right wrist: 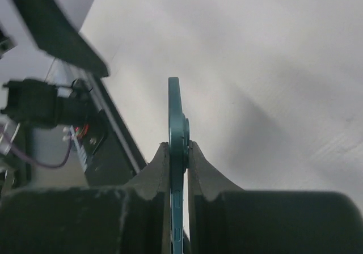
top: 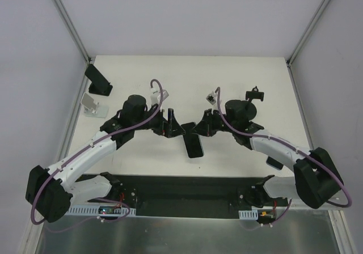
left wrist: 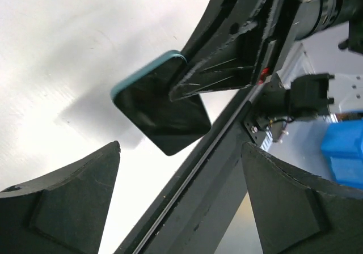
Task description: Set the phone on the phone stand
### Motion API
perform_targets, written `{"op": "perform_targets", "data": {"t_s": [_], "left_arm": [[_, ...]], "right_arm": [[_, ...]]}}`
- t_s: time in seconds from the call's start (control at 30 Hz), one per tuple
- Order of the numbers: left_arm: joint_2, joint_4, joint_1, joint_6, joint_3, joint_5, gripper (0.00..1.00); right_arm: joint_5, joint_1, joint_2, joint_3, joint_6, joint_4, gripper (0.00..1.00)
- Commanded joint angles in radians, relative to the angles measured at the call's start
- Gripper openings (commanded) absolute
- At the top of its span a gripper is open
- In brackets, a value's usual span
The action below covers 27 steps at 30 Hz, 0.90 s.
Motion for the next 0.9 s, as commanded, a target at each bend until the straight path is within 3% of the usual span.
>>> {"op": "perform_targets", "data": {"t_s": [0.0, 0.13, 0.2, 0.37, 0.5, 0.87], "left_arm": [[-0.079, 0.094, -0.009, 0.045, -0.098, 0.127, 0.87], [-0.136, 0.138, -0.023, 0.061, -0.159, 0.182, 0.86], [-0.156, 0.137, -0.027, 0.061, -0.178, 0.216, 0.73], [-0.243, 0.148, -0.05, 0.044, -0.201, 0.332, 0.67], [-0.254, 0.148, -0.084, 0.033, -0.199, 0.487, 0.54], [-0.211, 0.146, -0.141, -0.001, -0.167, 0.501, 0.29]], "right_arm": [[-0.326, 0.003, -0.133, 0.003, -0.193, -0.065, 0.01], [-0.444, 0.03, -0.199, 0.002, -0.196, -0.068, 0.01], [-0.476, 0.065, -0.218, 0.016, -0.198, -0.073, 0.01], [-0.47, 0.119, -0.241, 0.045, -0.228, -0.125, 0.01], [-0.504, 0.127, -0.242, 0.072, -0.222, -0.125, 0.01], [-0.484, 0.17, -0.275, 0.083, -0.222, -0.124, 0.01]]}}
